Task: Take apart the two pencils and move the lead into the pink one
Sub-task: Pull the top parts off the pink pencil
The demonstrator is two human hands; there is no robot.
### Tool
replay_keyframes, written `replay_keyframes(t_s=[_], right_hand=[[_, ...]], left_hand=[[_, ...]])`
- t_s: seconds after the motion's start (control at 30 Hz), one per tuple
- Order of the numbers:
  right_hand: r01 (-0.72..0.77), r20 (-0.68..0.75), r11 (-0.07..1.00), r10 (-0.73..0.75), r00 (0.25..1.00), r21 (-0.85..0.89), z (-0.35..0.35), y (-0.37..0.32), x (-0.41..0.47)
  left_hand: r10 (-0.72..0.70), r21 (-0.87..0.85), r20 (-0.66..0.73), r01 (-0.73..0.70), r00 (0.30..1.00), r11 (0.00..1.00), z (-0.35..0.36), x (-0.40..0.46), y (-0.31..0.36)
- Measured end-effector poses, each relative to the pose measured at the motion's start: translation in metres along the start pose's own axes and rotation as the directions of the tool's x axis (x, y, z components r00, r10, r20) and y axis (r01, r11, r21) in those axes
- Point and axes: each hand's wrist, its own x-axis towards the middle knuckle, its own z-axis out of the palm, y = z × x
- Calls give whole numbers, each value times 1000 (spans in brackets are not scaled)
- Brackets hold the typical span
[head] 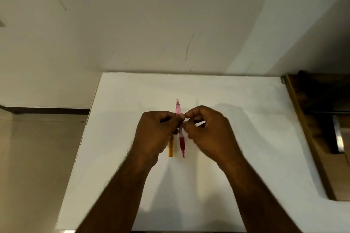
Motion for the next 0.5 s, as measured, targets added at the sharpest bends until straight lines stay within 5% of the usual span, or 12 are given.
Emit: replay_keyframes(t_s=[0.17,0.5], right_hand=[[-116,-68,932,148,987,342,-11,-2,11],[-125,-82,937,160,984,325,-1,2,19]], left_hand=[[-12,19,92,11,996,1000,8,-2,-1],[-39,-22,178,44,983,999,12,-4,-2]])
